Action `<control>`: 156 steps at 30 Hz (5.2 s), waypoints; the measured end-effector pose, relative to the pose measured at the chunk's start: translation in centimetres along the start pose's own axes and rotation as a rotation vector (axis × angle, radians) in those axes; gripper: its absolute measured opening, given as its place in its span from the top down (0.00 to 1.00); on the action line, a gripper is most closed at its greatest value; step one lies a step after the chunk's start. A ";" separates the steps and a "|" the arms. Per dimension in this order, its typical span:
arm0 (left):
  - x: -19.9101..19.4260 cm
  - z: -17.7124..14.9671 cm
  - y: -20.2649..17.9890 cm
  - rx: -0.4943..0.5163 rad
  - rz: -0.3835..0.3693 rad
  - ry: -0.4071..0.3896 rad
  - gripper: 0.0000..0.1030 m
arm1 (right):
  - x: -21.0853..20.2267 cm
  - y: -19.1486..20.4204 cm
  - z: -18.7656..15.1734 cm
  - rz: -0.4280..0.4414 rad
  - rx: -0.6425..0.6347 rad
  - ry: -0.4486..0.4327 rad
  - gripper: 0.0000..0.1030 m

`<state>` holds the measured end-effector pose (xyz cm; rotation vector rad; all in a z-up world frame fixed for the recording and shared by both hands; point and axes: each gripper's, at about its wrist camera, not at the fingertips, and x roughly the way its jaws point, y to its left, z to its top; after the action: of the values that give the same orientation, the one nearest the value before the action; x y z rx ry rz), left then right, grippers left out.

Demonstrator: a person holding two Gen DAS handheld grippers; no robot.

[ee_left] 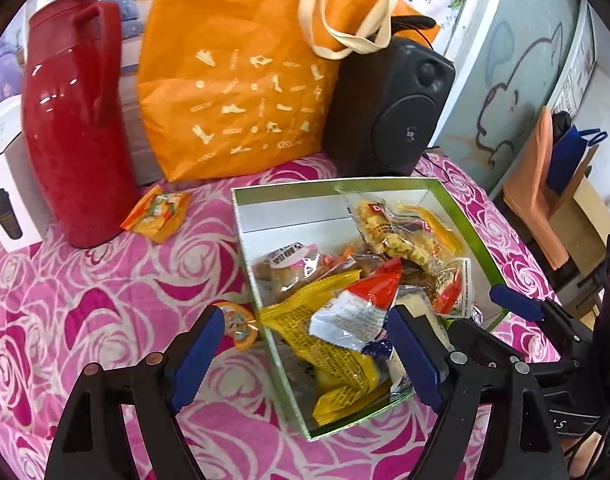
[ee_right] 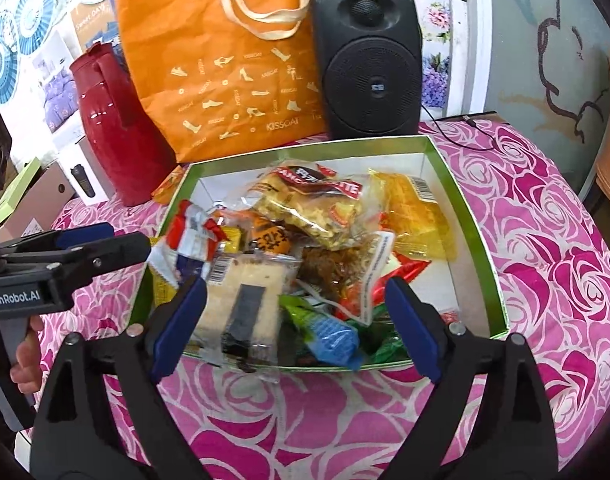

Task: Organize snacks
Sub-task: 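Carry both packets into the green box and open both tools, then move both open tools to the small orange candy cup, then grasp the orange candy cup with the left tool while the right tool grasps the orange-green packet, then carry both items into the green box and open both tools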

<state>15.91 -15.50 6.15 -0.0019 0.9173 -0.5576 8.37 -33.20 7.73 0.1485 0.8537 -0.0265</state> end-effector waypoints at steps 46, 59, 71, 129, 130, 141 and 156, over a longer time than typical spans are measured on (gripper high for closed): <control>8.6 -1.8 7.2 0.153 -0.102 0.163 0.53 | 3.9 6.1 1.1 0.057 -0.072 0.088 0.12; 8.5 -1.8 8.8 0.053 -0.090 0.168 0.76 | 3.4 6.8 1.5 0.070 -0.079 0.091 0.12; -1.3 -5.5 15.1 -0.209 0.029 -0.031 0.76 | 6.3 15.3 6.9 0.293 -0.254 0.094 0.12; -3.0 -1.3 -3.7 0.074 -0.101 -0.060 0.76 | -5.6 -5.7 0.2 -0.112 0.012 -0.032 0.70; -2.3 -1.0 -4.4 0.081 -0.103 -0.053 0.76 | -5.3 -6.3 0.0 -0.112 0.024 -0.025 0.70; 2.4 0.4 -5.3 0.072 -0.071 0.008 0.65 | -1.2 -7.0 -0.6 -0.047 0.017 0.027 0.71; 1.6 -1.2 -4.4 0.017 0.042 -0.015 0.16 | 0.6 -7.4 -2.0 -0.031 0.058 0.067 0.75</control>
<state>13.77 -19.69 5.23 0.0286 0.8957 -0.5261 6.66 -40.27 5.13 0.1918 0.9224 -0.0756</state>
